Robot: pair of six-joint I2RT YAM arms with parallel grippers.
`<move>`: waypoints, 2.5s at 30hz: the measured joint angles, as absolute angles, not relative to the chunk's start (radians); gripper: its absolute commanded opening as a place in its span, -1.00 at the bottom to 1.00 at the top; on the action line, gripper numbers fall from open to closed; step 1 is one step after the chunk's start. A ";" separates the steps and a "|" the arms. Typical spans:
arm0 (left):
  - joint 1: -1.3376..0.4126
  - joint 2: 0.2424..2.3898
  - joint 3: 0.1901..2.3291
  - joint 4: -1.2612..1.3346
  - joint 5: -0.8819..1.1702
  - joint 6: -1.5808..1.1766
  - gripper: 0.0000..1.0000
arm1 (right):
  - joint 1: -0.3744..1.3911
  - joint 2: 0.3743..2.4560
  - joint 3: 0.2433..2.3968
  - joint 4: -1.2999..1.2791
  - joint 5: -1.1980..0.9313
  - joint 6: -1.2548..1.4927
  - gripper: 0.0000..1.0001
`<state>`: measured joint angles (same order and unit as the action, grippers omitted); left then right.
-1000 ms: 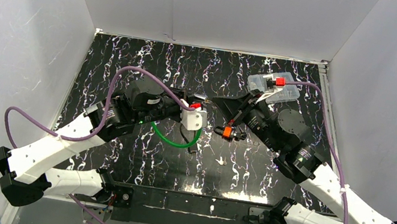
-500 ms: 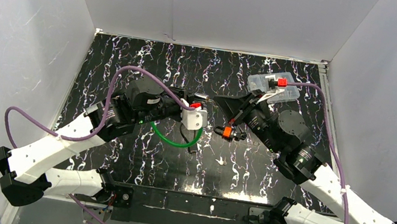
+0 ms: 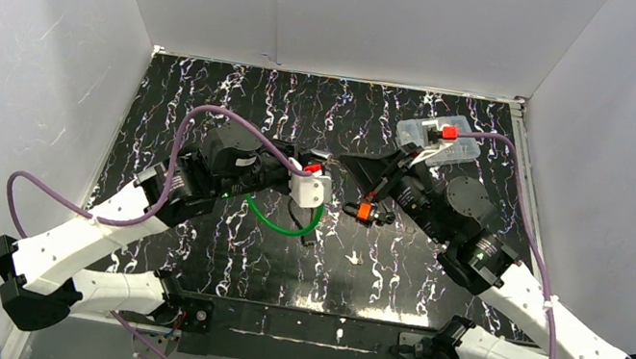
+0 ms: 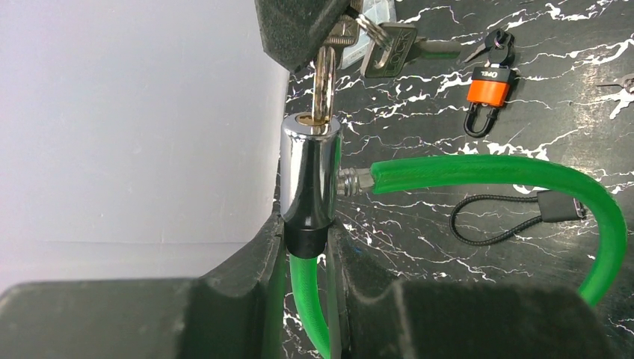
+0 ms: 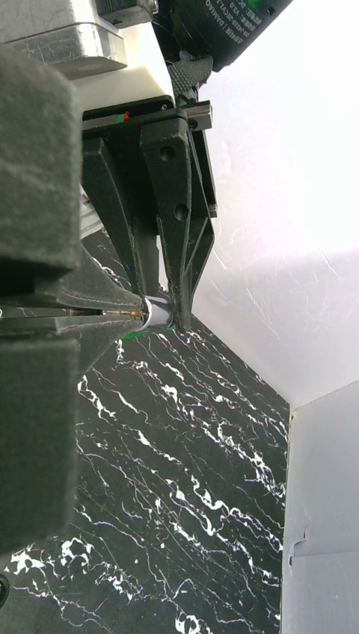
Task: Unlock with the key
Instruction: Unlock the lock.
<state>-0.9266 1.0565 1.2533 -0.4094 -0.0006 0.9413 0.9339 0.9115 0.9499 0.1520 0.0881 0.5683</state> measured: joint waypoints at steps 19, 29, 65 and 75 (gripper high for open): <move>-0.933 1.056 1.254 -0.394 0.066 0.925 -1.00 | 0.965 0.877 0.933 0.116 0.092 0.492 -0.97; -0.929 1.012 1.217 -0.363 0.135 0.865 -1.00 | 0.965 0.743 0.925 0.056 0.118 0.437 -0.97; -0.929 1.027 1.203 -0.317 0.154 0.902 -1.00 | 0.965 0.787 0.925 0.063 0.125 0.494 -0.97; -0.928 1.027 1.200 -0.318 0.154 0.920 -1.00 | 0.965 0.794 0.926 0.085 0.125 0.494 -0.97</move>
<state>-0.9283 1.0271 1.1997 -0.3180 0.1535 0.9201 0.9653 0.7944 0.9264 0.0849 0.1253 0.4942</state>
